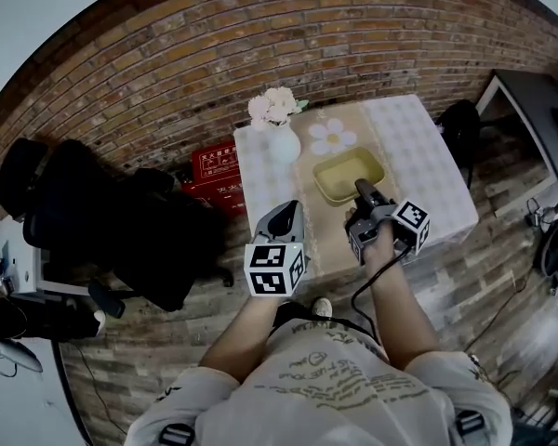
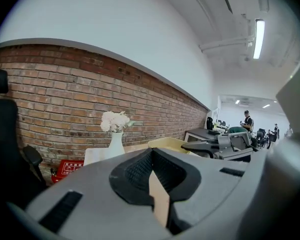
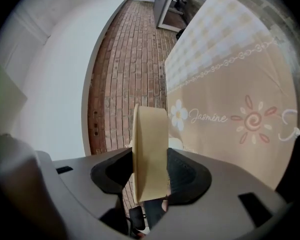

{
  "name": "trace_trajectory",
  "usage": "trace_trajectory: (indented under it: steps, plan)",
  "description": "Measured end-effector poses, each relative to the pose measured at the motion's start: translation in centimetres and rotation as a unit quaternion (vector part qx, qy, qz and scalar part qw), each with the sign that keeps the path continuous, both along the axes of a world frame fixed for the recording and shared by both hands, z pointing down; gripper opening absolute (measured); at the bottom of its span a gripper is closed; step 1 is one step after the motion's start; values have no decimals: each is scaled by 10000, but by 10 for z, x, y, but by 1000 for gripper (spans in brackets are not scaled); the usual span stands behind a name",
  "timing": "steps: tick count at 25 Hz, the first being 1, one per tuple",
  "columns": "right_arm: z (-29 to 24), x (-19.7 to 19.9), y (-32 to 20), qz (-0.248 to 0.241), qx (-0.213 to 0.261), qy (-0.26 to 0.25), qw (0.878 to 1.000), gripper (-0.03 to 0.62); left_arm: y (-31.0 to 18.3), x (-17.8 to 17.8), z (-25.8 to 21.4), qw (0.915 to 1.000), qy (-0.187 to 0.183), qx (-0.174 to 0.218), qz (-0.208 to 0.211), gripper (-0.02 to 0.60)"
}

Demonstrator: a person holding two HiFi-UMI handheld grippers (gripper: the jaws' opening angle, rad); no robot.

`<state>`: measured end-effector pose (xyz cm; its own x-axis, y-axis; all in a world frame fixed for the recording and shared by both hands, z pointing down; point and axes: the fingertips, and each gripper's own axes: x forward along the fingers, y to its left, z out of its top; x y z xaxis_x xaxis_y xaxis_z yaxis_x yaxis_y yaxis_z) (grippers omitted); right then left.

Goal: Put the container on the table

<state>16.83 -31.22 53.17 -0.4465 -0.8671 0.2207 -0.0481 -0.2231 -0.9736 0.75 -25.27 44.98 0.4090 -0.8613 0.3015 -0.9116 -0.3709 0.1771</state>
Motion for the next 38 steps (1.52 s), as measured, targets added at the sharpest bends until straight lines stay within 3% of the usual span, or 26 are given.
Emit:
trace_trajectory:
  steps: [12,19,38]
  plan:
    - [30,-17,-60,-328,414,-293,9982,196,-58,-1,16,9999,3,-94,126,6]
    - [63,-24,-97,-385,264,-268,9985,196,-100,-7,25,9996,-15,-239,154,6]
    - [139,-37,-131,-893,-270,799,9924,196,-135,-17,67,9971,-21,-755,15,6]
